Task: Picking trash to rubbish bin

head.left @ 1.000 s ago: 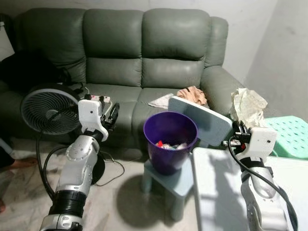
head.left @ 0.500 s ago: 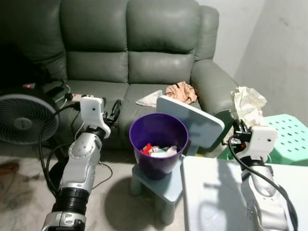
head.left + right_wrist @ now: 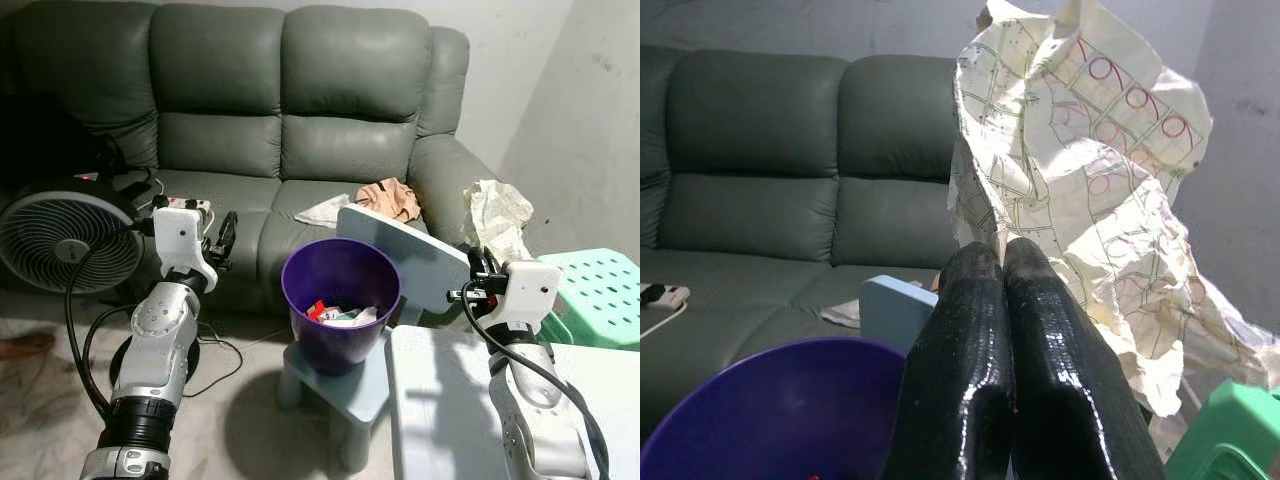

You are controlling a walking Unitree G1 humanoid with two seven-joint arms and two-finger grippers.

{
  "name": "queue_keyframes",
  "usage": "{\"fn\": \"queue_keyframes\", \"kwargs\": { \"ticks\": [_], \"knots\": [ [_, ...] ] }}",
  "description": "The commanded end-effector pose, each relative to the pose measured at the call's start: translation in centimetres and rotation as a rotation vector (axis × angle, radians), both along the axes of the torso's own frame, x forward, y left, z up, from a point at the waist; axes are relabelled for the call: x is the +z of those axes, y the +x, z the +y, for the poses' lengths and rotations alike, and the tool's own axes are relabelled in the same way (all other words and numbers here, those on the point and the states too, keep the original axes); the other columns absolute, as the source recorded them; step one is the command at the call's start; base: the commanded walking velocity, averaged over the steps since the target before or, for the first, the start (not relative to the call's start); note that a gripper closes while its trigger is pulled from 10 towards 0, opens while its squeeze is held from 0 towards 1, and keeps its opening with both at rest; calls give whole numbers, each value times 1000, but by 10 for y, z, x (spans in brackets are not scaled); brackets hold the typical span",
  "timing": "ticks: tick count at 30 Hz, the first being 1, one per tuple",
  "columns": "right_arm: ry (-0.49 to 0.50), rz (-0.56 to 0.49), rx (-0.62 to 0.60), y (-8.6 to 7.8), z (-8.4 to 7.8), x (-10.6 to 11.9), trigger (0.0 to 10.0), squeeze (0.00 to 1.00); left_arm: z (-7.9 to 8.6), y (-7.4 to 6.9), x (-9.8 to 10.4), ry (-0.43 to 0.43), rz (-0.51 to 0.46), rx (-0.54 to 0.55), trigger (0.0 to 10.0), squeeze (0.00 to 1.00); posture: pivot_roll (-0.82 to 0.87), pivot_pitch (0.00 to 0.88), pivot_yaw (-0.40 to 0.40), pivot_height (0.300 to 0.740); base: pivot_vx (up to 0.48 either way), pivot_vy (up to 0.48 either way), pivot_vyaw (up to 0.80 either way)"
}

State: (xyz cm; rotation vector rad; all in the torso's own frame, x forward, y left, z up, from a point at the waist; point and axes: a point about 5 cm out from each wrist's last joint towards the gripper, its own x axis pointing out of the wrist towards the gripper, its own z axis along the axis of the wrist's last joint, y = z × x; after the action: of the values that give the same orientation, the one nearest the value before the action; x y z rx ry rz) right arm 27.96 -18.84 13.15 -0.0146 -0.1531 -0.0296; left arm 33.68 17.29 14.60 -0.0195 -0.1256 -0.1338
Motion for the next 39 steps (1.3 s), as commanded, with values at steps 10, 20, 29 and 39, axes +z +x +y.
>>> {"fn": "queue_keyframes", "kwargs": {
  "ticks": [10,20,29,39],
  "knots": [
    [-1,-18,3,1,0,5,10000,0,-1,0,1,-22,-1,-19,10000,0,-46,0,-37,740,0,61,0],
    [3,-15,6,0,1,4,10000,0,-1,0,1,-21,5,-20,10000,0,-44,0,-37,740,0,457,0],
    [5,-15,10,1,2,4,10000,0,0,0,1,-31,6,-9,10000,0,-42,0,-40,740,0,411,0],
    [0,-11,17,1,2,4,10000,0,0,-1,-1,-15,17,2,10000,0,-38,0,-47,740,0,0,0]
  ]
}}
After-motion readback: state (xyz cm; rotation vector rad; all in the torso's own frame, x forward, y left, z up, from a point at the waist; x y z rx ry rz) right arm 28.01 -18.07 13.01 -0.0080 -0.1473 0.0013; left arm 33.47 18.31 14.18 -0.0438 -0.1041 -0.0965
